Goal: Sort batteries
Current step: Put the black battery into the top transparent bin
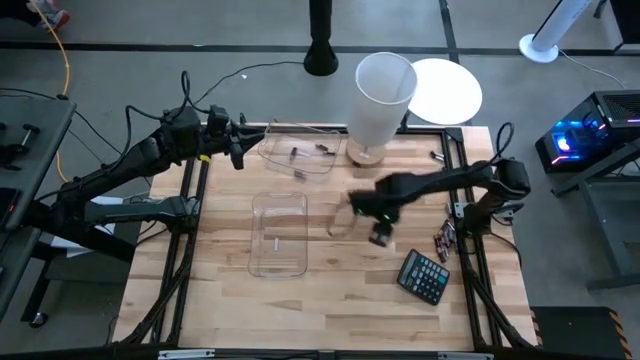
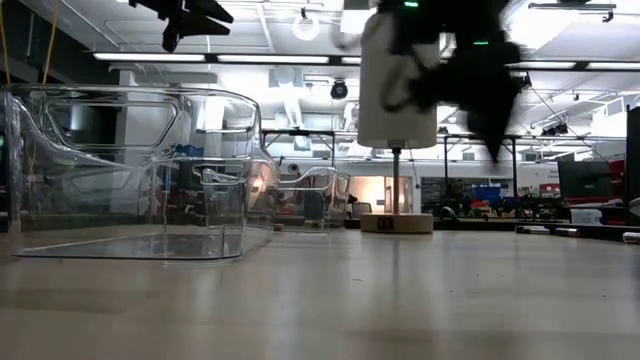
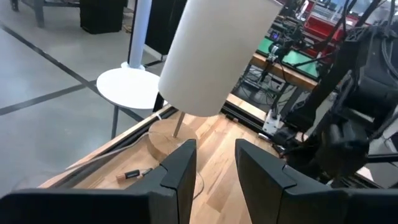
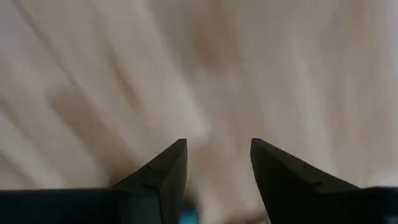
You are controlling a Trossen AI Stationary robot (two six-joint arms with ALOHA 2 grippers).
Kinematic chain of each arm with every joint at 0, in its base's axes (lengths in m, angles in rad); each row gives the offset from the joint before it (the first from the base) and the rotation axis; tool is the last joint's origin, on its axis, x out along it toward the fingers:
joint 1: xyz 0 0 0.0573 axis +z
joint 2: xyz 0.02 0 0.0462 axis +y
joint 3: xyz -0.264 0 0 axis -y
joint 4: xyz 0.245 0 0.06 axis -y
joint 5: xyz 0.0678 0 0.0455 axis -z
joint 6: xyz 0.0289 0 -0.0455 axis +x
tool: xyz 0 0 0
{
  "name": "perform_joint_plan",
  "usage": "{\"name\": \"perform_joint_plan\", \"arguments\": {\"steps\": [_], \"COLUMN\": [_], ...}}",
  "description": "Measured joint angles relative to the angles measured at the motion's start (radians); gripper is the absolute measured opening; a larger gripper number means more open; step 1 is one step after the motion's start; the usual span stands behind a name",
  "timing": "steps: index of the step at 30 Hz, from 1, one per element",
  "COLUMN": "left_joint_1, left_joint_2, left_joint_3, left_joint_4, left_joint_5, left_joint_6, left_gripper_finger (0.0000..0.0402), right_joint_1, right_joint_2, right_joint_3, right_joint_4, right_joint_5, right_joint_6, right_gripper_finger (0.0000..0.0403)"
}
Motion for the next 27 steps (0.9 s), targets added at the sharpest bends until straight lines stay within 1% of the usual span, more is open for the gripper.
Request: {"name": "perform_joint_plan", "arguments": {"steps": [2,6,10,12,14,17,20,23,27], "left_joint_1": [0.0,0.0,0.0,0.0,0.0,0.0,0.0,0.0,0.0], "left_joint_2": [0.005,0.021,0.051,0.069,0.087,0.113,0.135,0.15,0.158], "left_joint_3": [0.0,0.0,0.0,0.0,0.0,0.0,0.0,0.0,0.0], "left_joint_4": [0.001,0.0,0.001,0.002,0.002,0.001,0.002,0.003,0.008], "left_joint_5": [0.012,0.051,0.059,0.059,0.059,0.059,0.059,0.059,0.058], "left_joint_6": [0.0,0.0,0.001,0.001,0.001,0.0,-0.009,-0.015,-0.036], "left_gripper_finger": [0.0106,0.0106,0.0106,0.0106,0.0106,0.0106,0.0106,0.0106,0.0106], "right_joint_1": [0.041,0.105,0.141,0.141,0.141,0.141,0.141,0.14,0.14], "right_joint_2": [-0.057,-0.179,-0.274,-0.303,-0.319,-0.319,-0.316,-0.316,-0.32], "right_joint_3": [-0.084,-0.238,-0.363,-0.416,-0.466,-0.533,-0.593,-0.637,-0.675], "right_joint_4": [-0.01,-0.005,-0.004,0.015,0.03,0.059,0.125,0.176,0.223], "right_joint_5": [-0.049,-0.135,-0.132,-0.111,-0.106,-0.105,-0.074,-0.029,-0.025], "right_joint_6": [0.146,0.494,0.794,0.902,0.972,1.031,1.085,1.142,1.177], "right_gripper_finger": [0.0171,0.0162,0.0149,0.0146,0.0145,0.0144,0.0144,0.0144,0.0144]}}
